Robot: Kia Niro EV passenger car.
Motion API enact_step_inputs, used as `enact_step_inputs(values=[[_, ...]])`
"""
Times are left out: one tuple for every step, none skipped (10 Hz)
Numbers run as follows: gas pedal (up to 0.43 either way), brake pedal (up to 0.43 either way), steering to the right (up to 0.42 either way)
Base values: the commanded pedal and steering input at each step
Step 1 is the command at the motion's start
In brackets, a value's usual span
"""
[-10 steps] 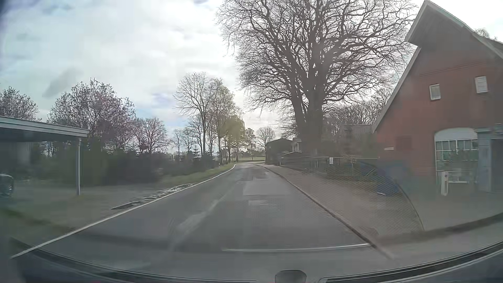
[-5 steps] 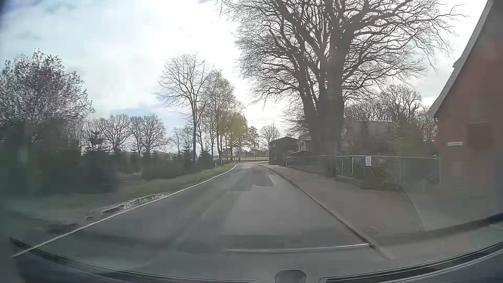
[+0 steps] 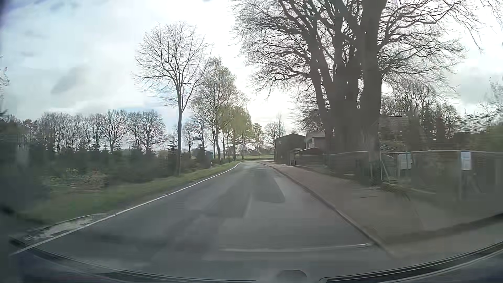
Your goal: Follow the waypoints while adhering to traffic rules and regulations
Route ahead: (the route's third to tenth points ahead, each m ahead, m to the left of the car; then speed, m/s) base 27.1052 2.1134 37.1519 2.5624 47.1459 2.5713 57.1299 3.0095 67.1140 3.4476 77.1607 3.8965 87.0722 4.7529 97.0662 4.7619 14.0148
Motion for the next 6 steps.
enact_step_inputs(values=[[0.169, 0.0, -0.01], [0.169, 0.0, -0.01], [0.169, 0.0, -0.007], [0.169, 0.0, -0.001], [0.169, 0.0, 0.0], [0.169, 0.006, -0.001]])
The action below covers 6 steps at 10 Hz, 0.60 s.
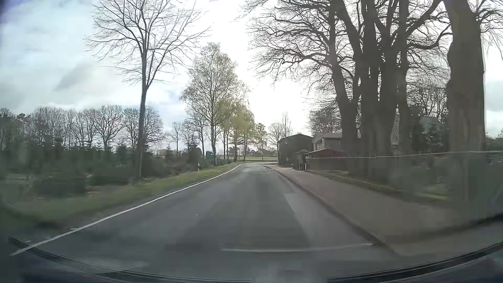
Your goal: Follow the waypoints while adhering to traffic rules and regulations
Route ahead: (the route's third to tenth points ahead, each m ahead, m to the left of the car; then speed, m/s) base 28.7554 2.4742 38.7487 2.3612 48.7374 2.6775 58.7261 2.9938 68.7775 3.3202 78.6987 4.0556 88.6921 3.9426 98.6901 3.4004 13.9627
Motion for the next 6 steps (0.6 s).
enact_step_inputs(values=[[0.169, 0.0, -0.001], [0.157, 0.0, -0.001], [0.157, 0.0, -0.001], [0.157, 0.0, -0.001], [0.157, 0.0, -0.002], [0.157, 0.0, -0.002]])
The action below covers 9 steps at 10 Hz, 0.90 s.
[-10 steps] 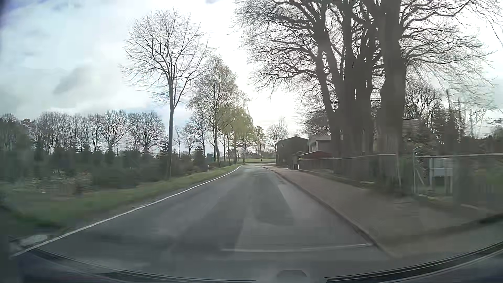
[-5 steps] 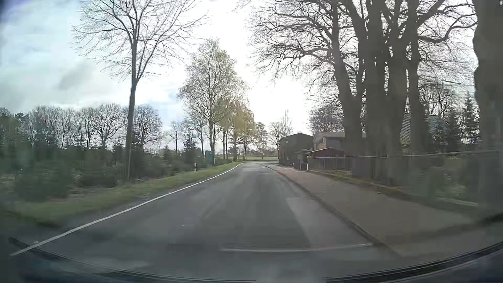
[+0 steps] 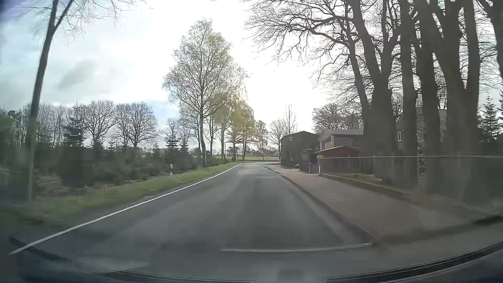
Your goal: Follow the waypoints while adhering to traffic rules and regulations
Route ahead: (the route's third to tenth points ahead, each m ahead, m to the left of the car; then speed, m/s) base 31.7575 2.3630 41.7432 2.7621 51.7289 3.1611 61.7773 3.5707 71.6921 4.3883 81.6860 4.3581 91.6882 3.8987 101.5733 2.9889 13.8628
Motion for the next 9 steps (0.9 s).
enact_step_inputs(values=[[0.157, 0.0, -0.002], [0.157, 0.0, -0.002], [0.157, 0.0, -0.002], [0.157, 0.0, -0.003], [0.157, 0.0, -0.003], [0.157, 0.006, -0.004], [0.157, 0.0, -0.004], [0.157, 0.0, -0.005], [0.157, 0.0, -0.006]])
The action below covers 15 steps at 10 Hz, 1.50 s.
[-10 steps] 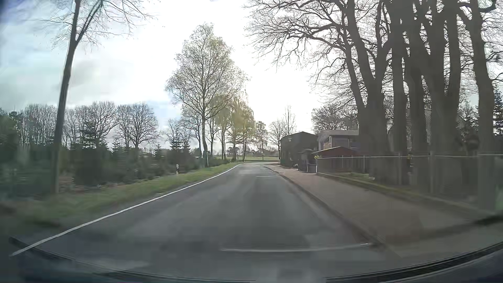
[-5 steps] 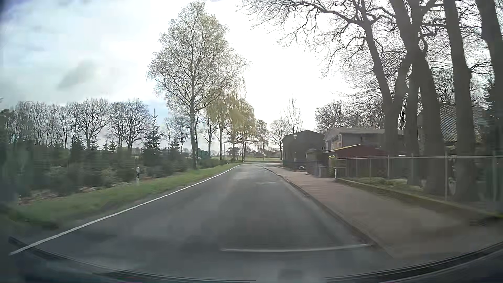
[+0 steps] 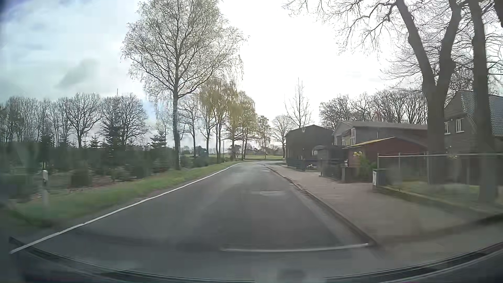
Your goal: Follow the waypoints while adhering to traffic rules and regulations
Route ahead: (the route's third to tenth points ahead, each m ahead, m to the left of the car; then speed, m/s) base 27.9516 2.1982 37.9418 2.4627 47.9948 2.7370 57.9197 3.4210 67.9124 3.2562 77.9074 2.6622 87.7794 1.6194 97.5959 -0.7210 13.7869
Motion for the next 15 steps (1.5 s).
enact_step_inputs(values=[[0.157, 0.0, -0.006], [0.157, 0.0, -0.006], [0.169, 0.0, -0.007], [0.169, 0.0, -0.007], [0.169, 0.0, -0.006], [0.169, 0.0, -0.007], [0.169, 0.0, -0.007], [0.169, 0.0, -0.009], [0.169, 0.0, -0.013], [0.169, 0.0, -0.015], [0.169, 0.0, -0.015], [0.169, 0.0, -0.016], [0.169, 0.0, -0.016], [0.169, 0.0, -0.015], [0.177, 0.0, -0.015]])
